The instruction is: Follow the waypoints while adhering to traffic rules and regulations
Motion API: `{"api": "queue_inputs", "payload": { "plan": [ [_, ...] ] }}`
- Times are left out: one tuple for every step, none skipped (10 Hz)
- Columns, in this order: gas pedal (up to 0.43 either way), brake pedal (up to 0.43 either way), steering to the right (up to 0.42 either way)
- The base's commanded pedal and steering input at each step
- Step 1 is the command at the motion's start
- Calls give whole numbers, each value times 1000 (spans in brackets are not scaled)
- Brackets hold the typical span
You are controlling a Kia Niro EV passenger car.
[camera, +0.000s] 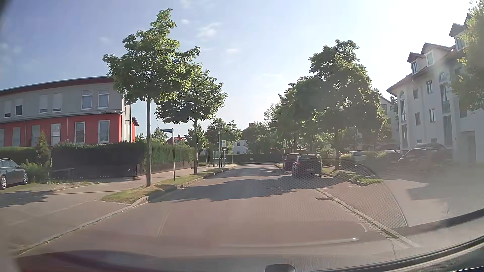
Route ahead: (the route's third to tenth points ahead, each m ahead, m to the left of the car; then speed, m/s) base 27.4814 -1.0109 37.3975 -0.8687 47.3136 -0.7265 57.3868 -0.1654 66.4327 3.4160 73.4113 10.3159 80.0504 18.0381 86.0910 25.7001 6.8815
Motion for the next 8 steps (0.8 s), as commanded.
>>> {"api": "queue_inputs", "payload": {
  "plan": [
    [79, 0, -8],
    [79, 0, -9],
    [79, 0, -9],
    [79, 0, -8],
    [79, 0, -7],
    [79, 0, -6],
    [79, 0, -5],
    [79, 0, -4]
  ]
}}
